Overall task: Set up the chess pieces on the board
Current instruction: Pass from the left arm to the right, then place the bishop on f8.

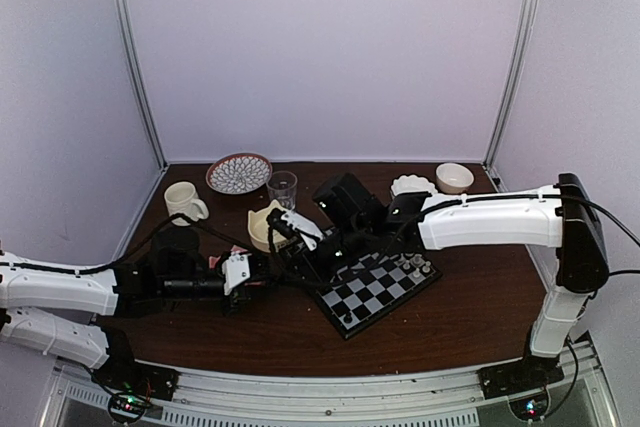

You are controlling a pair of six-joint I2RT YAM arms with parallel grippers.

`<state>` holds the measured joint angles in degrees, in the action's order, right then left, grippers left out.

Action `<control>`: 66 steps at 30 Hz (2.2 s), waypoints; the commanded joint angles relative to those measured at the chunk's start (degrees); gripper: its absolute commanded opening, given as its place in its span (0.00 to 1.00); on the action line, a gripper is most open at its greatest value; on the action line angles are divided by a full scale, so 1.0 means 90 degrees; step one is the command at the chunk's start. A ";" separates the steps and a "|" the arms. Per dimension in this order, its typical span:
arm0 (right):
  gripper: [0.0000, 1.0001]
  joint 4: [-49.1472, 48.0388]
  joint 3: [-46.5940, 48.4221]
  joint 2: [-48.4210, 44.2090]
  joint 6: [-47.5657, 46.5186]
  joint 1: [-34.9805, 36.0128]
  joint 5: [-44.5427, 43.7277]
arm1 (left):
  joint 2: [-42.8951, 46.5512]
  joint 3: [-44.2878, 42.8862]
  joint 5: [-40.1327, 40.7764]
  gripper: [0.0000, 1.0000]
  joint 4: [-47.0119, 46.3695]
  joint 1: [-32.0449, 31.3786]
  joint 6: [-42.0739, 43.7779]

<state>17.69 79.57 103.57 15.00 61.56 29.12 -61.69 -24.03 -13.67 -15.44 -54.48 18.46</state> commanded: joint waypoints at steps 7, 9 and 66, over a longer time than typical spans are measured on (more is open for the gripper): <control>0.00 0.0192 0.0298 -0.0004 -0.0060 -0.0053 -0.0272 | 0.0060 -0.0094 -0.0050 0.40 -0.0410 -0.0020 -0.0132; 0.00 0.0649 0.0537 0.0032 -0.0192 -0.0065 -0.0690 | 0.0069 -0.0103 0.0046 0.56 -0.0408 -0.0013 -0.0180; 0.04 0.5781 0.6367 0.4272 -0.1794 -0.0521 -0.3207 | 0.0709 -0.0055 0.4029 0.78 0.0007 0.0110 -0.1777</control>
<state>68.86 134.80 140.73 -0.30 57.17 1.61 -56.58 -24.03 21.30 -14.85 -53.71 3.27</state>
